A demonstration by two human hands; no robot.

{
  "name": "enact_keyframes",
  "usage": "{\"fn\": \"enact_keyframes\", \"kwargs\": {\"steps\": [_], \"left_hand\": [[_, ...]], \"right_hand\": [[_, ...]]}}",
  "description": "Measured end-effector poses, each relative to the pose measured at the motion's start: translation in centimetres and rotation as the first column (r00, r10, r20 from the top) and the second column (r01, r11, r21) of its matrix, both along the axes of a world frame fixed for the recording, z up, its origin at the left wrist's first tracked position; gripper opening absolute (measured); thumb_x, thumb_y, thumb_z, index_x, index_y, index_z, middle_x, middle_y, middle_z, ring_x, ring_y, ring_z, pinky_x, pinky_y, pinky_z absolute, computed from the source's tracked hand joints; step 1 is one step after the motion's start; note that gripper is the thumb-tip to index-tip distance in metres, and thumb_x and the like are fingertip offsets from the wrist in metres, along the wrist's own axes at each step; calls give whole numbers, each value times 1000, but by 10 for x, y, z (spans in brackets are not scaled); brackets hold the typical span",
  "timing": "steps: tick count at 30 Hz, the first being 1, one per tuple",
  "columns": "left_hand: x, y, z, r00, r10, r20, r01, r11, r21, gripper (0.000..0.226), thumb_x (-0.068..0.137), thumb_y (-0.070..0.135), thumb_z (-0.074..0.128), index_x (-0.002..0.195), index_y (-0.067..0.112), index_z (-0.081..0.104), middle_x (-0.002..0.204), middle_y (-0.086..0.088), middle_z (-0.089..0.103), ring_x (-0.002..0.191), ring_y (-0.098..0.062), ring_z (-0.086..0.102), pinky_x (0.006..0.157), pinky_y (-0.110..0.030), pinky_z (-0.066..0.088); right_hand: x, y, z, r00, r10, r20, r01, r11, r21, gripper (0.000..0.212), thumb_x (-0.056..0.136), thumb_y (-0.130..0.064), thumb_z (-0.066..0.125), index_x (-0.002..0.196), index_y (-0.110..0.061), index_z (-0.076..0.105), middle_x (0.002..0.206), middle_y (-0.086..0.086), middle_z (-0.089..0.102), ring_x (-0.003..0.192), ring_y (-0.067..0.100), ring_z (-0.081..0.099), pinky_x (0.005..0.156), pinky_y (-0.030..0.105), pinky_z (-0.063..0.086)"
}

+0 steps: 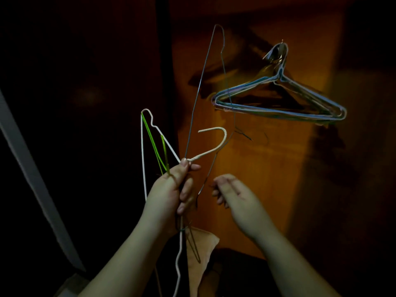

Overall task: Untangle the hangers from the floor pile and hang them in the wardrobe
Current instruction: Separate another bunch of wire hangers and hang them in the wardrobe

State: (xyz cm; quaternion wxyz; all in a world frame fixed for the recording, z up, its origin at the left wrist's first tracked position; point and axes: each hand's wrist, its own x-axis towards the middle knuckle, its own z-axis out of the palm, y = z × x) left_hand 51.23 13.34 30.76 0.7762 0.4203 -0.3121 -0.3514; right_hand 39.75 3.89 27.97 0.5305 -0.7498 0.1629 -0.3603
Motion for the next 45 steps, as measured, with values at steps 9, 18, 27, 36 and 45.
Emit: {"fn": "enact_keyframes", "kwargs": {"steps": [9, 18, 27, 36, 45], "left_hand": [[-1, 11, -29, 999, 11, 36, -12, 1000, 13, 39, 89, 39, 46, 95, 3, 60, 45, -3, 31, 27, -9, 25, 32, -14, 23], [-6, 15, -41, 957, 233, 171, -258, 955, 145, 28, 99, 34, 49, 100, 14, 67, 57, -5, 47, 44, -16, 42, 42, -23, 37], [-3, 13, -45, 949, 247, 196, -269, 958, 98, 20, 101, 20, 48, 92, 10, 63, 73, -10, 65, 61, -23, 60, 58, -35, 51], [13, 15, -55, 907, 318, 276, -360, 925, 118, 23, 103, 24, 41, 100, 11, 60, 58, -4, 54, 37, -14, 44, 37, -21, 37], [33, 18, -50, 933, 308, 187, -329, 940, 93, 23, 103, 24, 42, 105, 10, 60, 52, 1, 42, 36, -8, 32, 34, -18, 26]], "right_hand": [[21, 28, -32, 996, 91, 7, -91, 972, 217, 12, 99, -20, 52, 94, -25, 60, 76, -16, 68, 73, -3, 64, 63, 13, 47], [22, 42, -38, 994, 1, 107, -27, 969, 247, 23, 103, -26, 41, 90, -37, 58, 86, -5, 69, 76, 16, 67, 66, 35, 55], [14, 39, -36, 980, -97, 176, 47, 962, 270, 19, 104, -26, 32, 99, -36, 47, 94, -12, 70, 82, 17, 71, 55, 33, 57], [0, 21, -43, 960, -252, 119, 230, 959, 168, 14, 96, -44, 33, 100, -42, 46, 88, -7, 68, 57, 22, 65, 42, 29, 42], [-54, -41, -52, 847, -531, 7, 526, 837, -153, 15, 100, -31, 38, 101, -39, 51, 75, -11, 65, 44, 14, 48, 44, 30, 39]]}}
